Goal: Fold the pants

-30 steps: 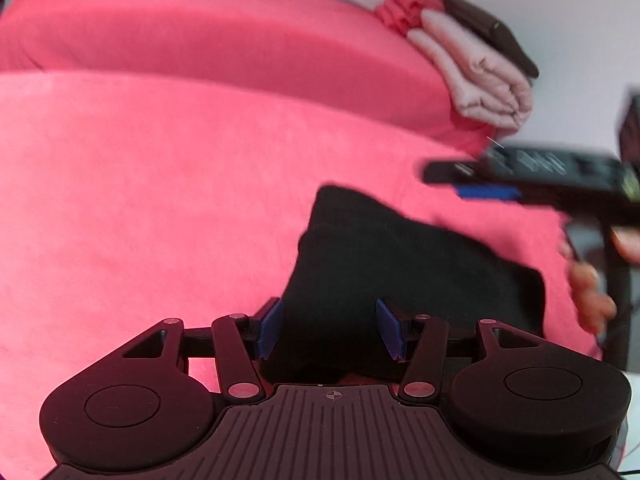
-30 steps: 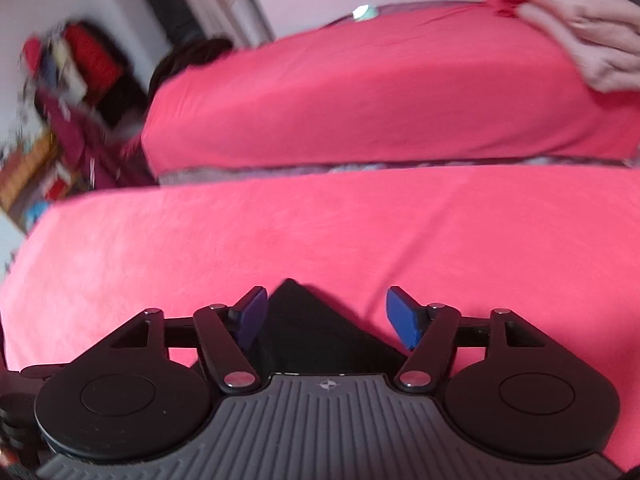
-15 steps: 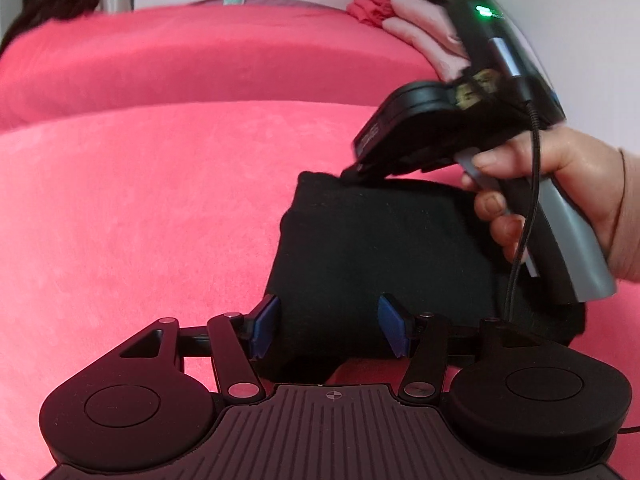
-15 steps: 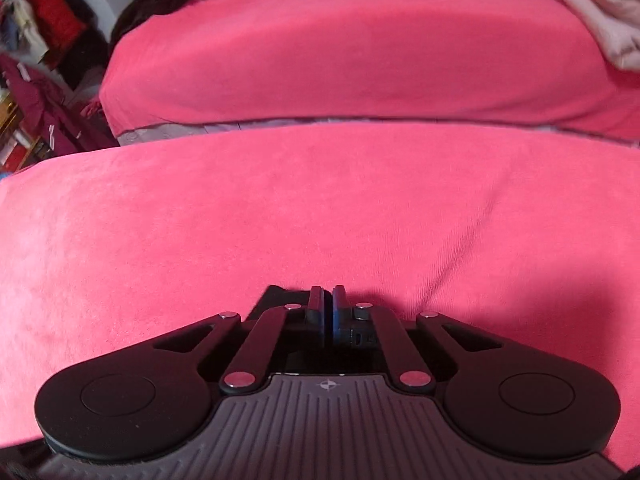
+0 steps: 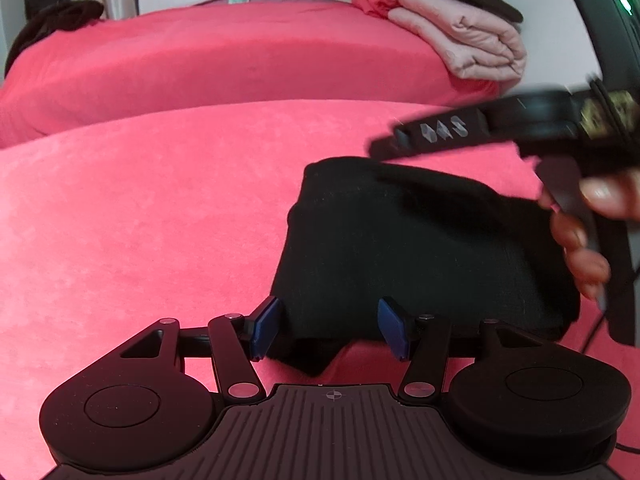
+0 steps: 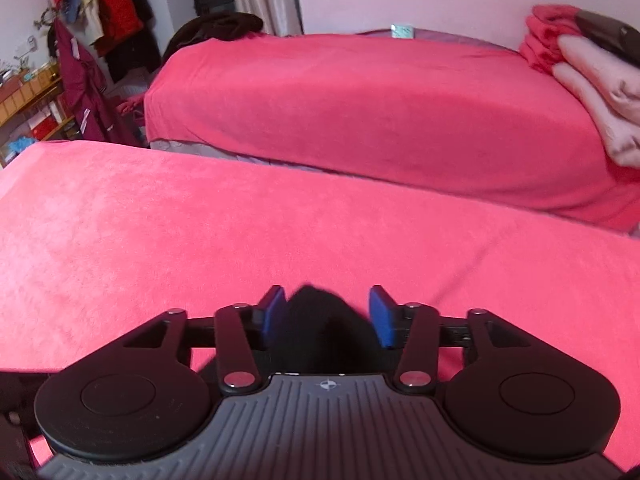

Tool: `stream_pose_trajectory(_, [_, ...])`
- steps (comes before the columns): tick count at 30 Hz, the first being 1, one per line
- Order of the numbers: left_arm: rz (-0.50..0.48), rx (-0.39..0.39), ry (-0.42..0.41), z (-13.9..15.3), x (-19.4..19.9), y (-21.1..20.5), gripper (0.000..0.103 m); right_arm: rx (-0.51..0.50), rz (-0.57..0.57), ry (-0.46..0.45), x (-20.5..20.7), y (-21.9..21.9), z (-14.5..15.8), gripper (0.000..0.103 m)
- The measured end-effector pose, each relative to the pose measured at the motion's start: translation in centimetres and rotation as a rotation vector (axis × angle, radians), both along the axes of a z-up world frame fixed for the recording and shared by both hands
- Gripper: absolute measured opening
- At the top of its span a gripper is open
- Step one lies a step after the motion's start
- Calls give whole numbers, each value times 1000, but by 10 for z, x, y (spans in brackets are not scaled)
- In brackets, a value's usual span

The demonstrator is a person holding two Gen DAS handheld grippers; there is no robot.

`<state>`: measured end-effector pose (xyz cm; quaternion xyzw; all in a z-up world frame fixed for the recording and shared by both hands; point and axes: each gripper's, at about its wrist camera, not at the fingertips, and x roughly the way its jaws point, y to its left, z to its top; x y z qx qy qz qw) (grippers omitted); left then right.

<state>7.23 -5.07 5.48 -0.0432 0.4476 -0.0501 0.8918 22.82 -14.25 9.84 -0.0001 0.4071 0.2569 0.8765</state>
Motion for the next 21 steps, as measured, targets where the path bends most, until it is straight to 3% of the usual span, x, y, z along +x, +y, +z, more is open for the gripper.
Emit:
stream_pose_trajectory(4, [-12,29,8,4,-8,-3,103,-8,-69,49,-19,-32,-15,59])
stream_pose_trajectory(8, [-17,50,7,8,-12,-4,103,-1,-102,41,-45,-57,-18,59])
stream_pose_trajectory(11, [-17,65,6,9,-13,-5,103,-33,-125,23,-59,-65,-16,69])
stream_pose_trajectory(19, [-17,99,7,12,-12,-6,103,2,-195,38,-69,-87,-12,71])
stream_pose_trajectory(21, [-18,105,10,13,-11,-6,103,9,-216,42,-70,-92,-11,76])
